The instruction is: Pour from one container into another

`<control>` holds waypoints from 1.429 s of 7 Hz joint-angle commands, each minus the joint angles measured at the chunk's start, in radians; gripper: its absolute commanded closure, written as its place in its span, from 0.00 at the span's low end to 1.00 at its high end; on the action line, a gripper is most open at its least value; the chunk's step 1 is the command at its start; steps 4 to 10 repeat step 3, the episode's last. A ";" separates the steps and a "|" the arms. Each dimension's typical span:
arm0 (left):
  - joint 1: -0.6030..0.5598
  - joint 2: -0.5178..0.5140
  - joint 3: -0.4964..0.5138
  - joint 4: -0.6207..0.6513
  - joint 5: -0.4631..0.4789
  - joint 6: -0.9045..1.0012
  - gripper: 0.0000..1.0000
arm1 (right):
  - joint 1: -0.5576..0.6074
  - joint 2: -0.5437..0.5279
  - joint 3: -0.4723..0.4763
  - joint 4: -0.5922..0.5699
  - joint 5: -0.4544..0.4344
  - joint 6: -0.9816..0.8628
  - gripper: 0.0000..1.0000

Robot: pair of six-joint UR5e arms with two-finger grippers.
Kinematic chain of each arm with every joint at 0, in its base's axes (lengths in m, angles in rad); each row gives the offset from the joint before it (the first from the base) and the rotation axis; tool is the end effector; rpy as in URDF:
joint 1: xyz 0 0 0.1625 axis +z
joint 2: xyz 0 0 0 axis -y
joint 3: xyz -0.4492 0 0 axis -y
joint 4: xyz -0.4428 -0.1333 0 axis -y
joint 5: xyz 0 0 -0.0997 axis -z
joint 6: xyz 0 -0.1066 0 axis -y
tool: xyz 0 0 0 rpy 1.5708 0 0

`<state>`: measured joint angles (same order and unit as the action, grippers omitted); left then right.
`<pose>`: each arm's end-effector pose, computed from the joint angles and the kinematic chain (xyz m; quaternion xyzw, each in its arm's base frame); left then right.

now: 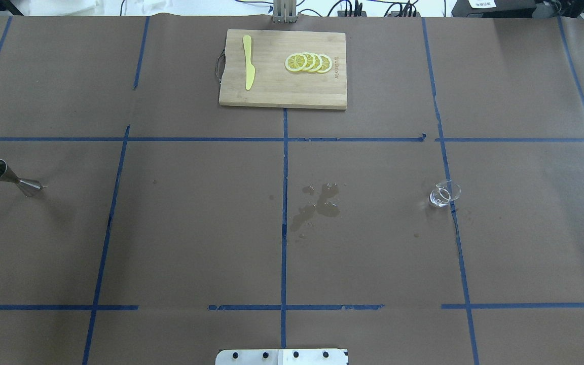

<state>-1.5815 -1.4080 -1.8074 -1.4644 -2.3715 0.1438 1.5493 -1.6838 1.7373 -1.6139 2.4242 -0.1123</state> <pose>-0.0618 -0.4654 0.6505 0.0151 0.3897 0.0549 0.9192 0.0424 -0.4930 0.6542 0.0235 -0.4132 -0.0630 0.9081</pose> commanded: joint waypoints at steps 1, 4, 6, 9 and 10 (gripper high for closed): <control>0.000 0.000 -0.003 -0.001 0.000 -0.001 0.00 | 0.000 0.001 0.005 0.000 -0.008 0.002 0.00; 0.000 0.000 -0.003 -0.001 0.000 -0.001 0.00 | 0.000 0.009 0.011 0.002 -0.036 0.003 0.00; 0.000 0.000 -0.003 -0.001 0.000 -0.001 0.00 | 0.000 0.009 0.011 0.002 -0.036 0.003 0.00; 0.000 0.000 -0.003 -0.001 0.000 -0.001 0.00 | 0.000 0.009 0.011 0.002 -0.036 0.003 0.00; 0.000 0.000 -0.003 -0.001 0.000 -0.001 0.00 | 0.000 0.009 0.011 0.002 -0.036 0.003 0.00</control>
